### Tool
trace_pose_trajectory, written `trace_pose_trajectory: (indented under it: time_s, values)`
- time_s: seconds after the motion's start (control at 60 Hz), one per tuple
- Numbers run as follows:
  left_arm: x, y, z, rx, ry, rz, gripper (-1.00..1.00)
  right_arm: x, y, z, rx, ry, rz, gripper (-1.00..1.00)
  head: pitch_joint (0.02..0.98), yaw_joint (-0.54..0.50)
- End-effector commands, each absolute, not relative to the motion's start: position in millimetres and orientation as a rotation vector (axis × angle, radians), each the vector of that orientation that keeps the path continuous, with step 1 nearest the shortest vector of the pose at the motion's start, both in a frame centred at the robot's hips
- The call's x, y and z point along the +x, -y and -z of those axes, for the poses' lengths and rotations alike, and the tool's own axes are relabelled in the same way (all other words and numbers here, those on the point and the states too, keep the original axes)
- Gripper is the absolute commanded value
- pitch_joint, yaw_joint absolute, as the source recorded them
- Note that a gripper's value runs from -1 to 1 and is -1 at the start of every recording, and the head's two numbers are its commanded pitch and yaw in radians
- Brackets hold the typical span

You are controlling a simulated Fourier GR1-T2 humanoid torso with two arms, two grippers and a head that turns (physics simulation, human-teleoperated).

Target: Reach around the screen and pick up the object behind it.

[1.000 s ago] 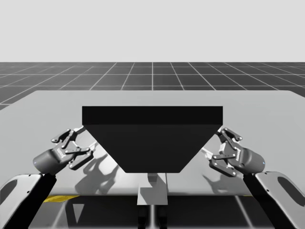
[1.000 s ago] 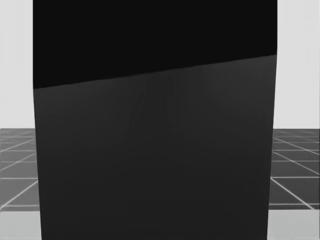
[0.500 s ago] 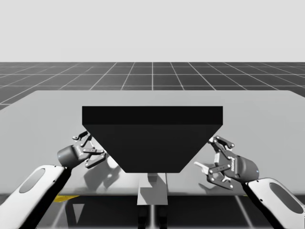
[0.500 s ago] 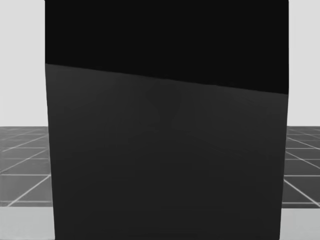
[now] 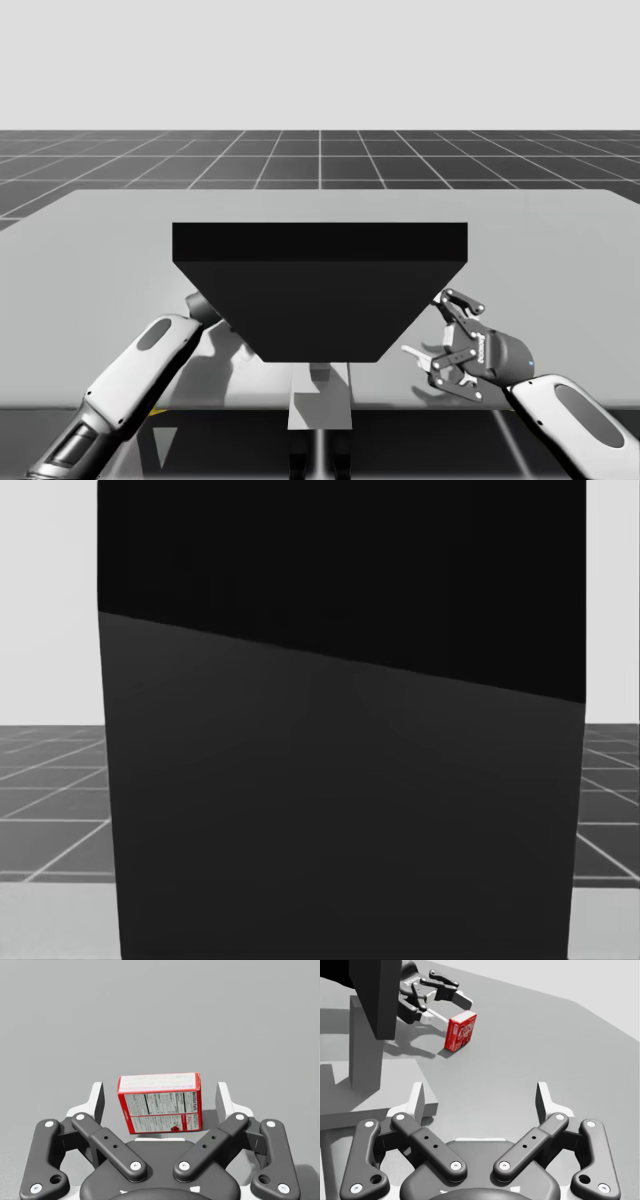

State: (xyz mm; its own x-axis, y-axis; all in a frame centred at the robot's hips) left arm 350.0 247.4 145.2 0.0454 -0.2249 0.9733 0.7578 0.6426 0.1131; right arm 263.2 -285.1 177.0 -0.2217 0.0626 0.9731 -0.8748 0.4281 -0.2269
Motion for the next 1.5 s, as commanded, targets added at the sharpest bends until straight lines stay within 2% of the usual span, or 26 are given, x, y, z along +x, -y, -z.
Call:
trace_pose_trajectory:
  time_s: [0.017,0.283,0.3,0.317,0.333,0.367,0.4,0.55,0.65,0.8,1.0,1.117,1.25,1.267,1.5]
  values:
    - [362.1,-235.7,-133.9,-0.518,1.303,0.796,-1.00,262.6,285.1,-174.5,0.745,1.544,-1.038,-1.00,0.139,0.02]
    - [374.8,-234.4,-117.5,-0.554,1.266,0.758,-1.00,261.5,283.2,-172.0,0.741,1.543,-1.047,-1.00,0.141,0.02]
    - [375.3,-234.5,-117.0,-0.553,1.264,0.754,-0.90,261.4,283.1,-172.1,0.741,1.544,-1.048,-1.00,0.141,0.02]
    - [375.2,-234.5,-116.8,-0.553,1.266,0.751,-0.62,261.2,283.0,-172.2,0.741,1.544,-1.049,-1.00,0.141,0.02]
    - [375.5,-235.2,-116.2,-0.558,1.267,0.744,0.19,260.8,282.9,-172.2,0.741,1.546,-1.050,-1.00,0.141,0.02]
    - [376.1,-235.2,-116.2,-0.575,1.259,0.735,0.83,260.6,282.8,-172.3,0.742,1.546,-1.051,-1.00,0.140,0.02]
    - [376.5,-235.5,-116.9,-0.587,1.252,0.718,0.95,260.1,282.7,-172.5,0.742,1.549,-1.052,-1.00,0.138,0.02]
    - [373.0,-238.6,-124.9,-0.581,1.272,0.726,1.00,259.3,283.2,-172.2,0.738,1.554,-1.051,-1.00,0.137,0.01]
    - [365.9,-246.5,-139.9,-0.563,1.307,0.724,1.00,258.9,284.3,-172.6,0.738,1.560,-1.045,-1.00,0.136,0.01]
    - [352.8,-270.4,-156.2,-0.478,1.347,0.725,1.00,258.5,284.8,-173.7,0.734,1.566,-1.044,-1.00,0.132,0.00]
    - [338.2,-314.5,-176.2,-0.367,1.396,0.665,1.00,259.1,284.7,-174.9,0.733,1.571,-1.047,-1.00,0.127,0.00]
    - [332.7,-330.1,-190.6,-0.316,1.424,0.653,1.00,259.4,284.4,-175.6,0.731,1.573,-1.047,-1.00,0.124,0.00]
    - [326.2,-344.9,-216.7,-0.263,1.478,0.648,1.00,259.1,284.2,-176.0,0.728,1.574,-1.049,-1.00,0.122,0.00]
    - [324.1,-349.1,-228.0,-0.246,1.504,0.646,1.00,259.0,284.1,-176.0,0.728,1.574,-1.049,-1.00,0.121,0.00]
    - [315.2,-358.0,-286.6,-0.175,1.625,0.651,1.00,258.6,283.8,-175.5,0.723,1.578,-1.049,-1.00,0.120,-0.01]
